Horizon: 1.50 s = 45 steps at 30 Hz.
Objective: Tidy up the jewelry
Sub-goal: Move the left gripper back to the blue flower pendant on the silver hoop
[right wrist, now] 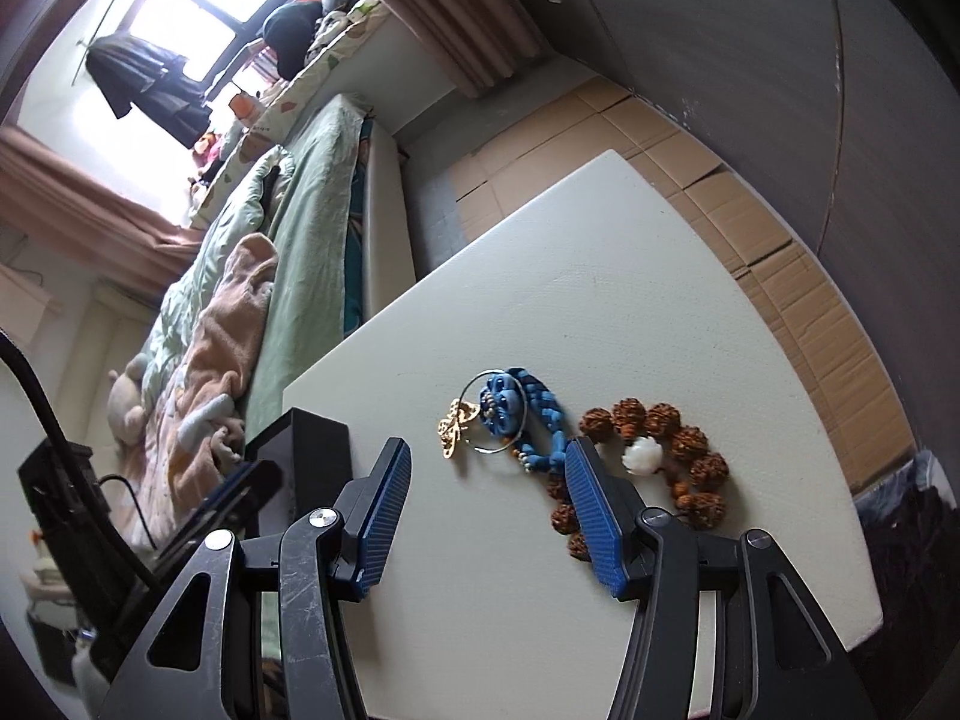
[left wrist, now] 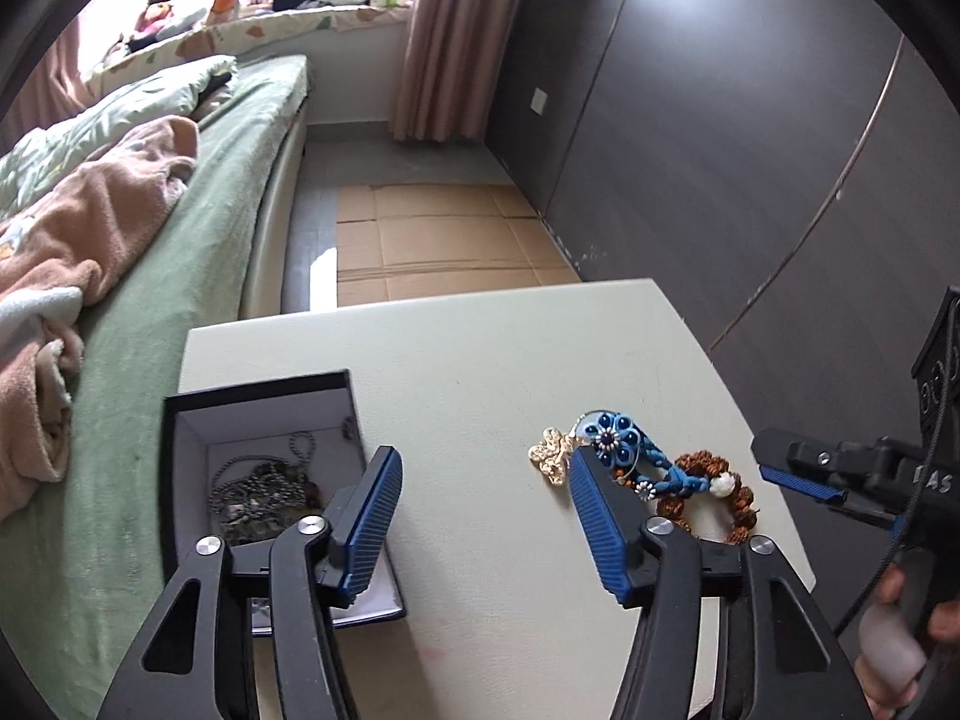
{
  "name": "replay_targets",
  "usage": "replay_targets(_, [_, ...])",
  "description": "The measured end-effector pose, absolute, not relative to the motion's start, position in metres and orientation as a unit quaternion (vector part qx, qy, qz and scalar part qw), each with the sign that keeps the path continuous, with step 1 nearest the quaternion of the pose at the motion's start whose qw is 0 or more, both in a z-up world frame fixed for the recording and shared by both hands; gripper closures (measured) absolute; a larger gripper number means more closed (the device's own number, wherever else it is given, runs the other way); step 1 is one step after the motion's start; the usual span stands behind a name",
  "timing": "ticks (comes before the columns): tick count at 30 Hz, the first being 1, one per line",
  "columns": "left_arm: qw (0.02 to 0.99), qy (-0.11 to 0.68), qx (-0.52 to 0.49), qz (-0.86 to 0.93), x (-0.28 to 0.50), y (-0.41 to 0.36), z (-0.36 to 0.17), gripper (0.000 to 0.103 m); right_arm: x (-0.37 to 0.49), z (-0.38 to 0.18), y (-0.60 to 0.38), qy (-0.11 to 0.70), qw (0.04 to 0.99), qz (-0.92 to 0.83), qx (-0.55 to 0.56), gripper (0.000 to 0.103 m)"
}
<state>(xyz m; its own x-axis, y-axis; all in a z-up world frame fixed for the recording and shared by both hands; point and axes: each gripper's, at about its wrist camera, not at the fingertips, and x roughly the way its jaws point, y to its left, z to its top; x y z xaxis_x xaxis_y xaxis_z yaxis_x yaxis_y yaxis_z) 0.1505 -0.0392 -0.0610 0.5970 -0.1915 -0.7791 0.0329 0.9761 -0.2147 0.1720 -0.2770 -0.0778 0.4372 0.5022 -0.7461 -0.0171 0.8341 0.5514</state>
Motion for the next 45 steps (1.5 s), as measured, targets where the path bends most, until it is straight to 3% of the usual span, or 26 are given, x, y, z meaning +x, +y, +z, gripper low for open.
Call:
replay_targets(4, [0.885,0.455,-0.074,-0.066,0.157,-0.055,-0.073,0.055,0.177,-0.087,-0.282,0.519,0.794,0.171,0.267,0.049])
replay_targets(13, [0.879,0.467,-0.021,-0.089,0.175,-0.095,-0.091,0.056,0.185,-0.094,-0.296,0.528,0.78,0.159,0.295,0.049])
replay_targets(18, [0.86,0.5,-0.015,-0.103,0.193,-0.112,-0.106,0.051,0.189,-0.09,-0.305,0.522,0.784,0.151,0.299,0.049])
replay_targets(20, [0.855,0.507,-0.013,-0.104,0.199,-0.118,-0.11,0.033,0.191,-0.09,-0.308,0.521,0.784,0.151,0.303,0.049])
replay_targets(22, [0.858,0.504,-0.012,-0.097,0.202,-0.12,-0.112,0.029,0.194,-0.089,-0.31,0.52,0.783,0.151,0.307,0.049])
replay_targets(36, [0.853,0.509,0.078,-0.091,0.216,-0.146,-0.136,0.029,0.206,-0.086,-0.312,0.52,0.78,0.154,0.313,0.049])
replay_targets(39, [0.855,0.504,0.076,-0.096,0.215,-0.146,-0.136,0.032,0.208,-0.086,-0.309,0.522,0.78,0.155,0.31,0.049])
replay_targets(42, [0.856,0.502,0.07,-0.104,0.214,-0.145,-0.134,0.051,0.21,-0.087,-0.306,0.525,0.779,0.155,0.306,0.049])
replay_targets(45, [0.855,0.504,0.066,-0.106,0.213,-0.143,-0.133,0.051,0.211,-0.089,-0.303,0.528,0.778,0.154,0.303,0.049])
